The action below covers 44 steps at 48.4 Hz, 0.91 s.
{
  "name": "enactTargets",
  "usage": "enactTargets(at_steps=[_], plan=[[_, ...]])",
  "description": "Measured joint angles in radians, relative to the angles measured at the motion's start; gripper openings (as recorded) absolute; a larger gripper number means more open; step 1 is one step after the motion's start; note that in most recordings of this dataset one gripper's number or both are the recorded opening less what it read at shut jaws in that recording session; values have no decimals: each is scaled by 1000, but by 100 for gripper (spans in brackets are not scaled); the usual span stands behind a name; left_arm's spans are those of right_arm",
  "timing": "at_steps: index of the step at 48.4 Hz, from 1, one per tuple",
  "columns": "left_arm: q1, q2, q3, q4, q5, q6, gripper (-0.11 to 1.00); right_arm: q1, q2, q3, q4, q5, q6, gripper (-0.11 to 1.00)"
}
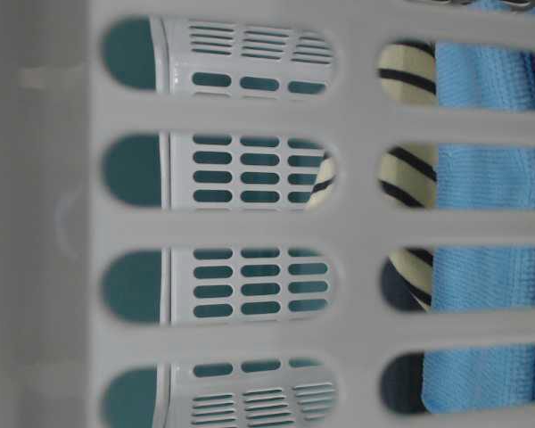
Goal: Pick up the blue cloth from the shopping basket with the left arm.
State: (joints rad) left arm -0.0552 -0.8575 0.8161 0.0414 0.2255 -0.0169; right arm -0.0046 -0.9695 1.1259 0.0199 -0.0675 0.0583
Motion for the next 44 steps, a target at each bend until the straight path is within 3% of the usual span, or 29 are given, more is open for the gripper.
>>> enactTargets(at_steps=[13, 24, 28, 31, 37, 44], plan=[[-20, 186, -184, 2, 184, 2, 0, 0, 0, -3, -2, 18, 0, 4], [-40, 379, -388, 0, 348, -43, 1, -2, 0, -3, -2, 18, 2, 31], [-41, 449, -446, 2, 405, -69, 2, -2, 0, -3, -2, 18, 2, 49], [-41, 494, -485, 0, 440, -78, 11, -2, 0, -3, 0, 18, 2, 61], [-46, 583, -566, 0, 509, -87, 49, -2, 0, -3, -2, 18, 2, 78], [-66, 681, -650, 0, 578, -91, 86, -3, -2, -3, -2, 18, 2, 78]])
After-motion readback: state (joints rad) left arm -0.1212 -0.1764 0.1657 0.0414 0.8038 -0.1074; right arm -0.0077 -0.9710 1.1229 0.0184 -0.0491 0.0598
